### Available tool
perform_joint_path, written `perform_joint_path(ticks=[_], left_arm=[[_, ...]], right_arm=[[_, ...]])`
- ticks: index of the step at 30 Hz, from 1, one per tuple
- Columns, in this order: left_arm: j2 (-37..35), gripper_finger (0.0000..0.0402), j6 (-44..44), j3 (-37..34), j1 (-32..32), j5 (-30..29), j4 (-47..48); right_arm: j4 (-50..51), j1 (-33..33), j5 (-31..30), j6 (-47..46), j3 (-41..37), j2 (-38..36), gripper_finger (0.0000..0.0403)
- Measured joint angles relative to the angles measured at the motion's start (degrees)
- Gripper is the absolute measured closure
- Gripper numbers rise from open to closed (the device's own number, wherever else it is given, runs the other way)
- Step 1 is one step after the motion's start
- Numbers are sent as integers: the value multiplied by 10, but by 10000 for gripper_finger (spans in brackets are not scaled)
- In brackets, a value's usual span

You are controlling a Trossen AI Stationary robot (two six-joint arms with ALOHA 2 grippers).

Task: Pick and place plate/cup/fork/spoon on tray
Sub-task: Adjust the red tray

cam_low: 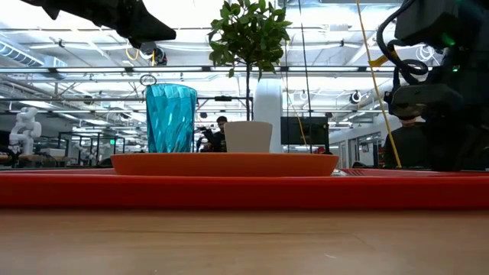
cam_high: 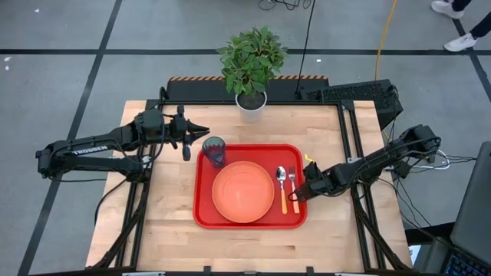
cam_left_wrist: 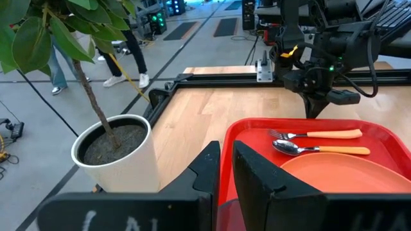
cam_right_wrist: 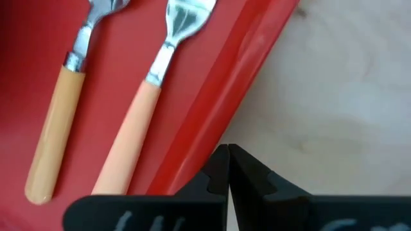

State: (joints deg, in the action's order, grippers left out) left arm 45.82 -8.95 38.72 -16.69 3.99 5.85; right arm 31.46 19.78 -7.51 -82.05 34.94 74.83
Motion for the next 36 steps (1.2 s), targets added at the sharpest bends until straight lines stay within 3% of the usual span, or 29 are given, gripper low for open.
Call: perform_joint_path(ticks=[36], left_arm=[[0, 355, 0, 0, 0, 0, 0]], right_arm=[[-12, 11, 1, -13, 0, 0, 403]])
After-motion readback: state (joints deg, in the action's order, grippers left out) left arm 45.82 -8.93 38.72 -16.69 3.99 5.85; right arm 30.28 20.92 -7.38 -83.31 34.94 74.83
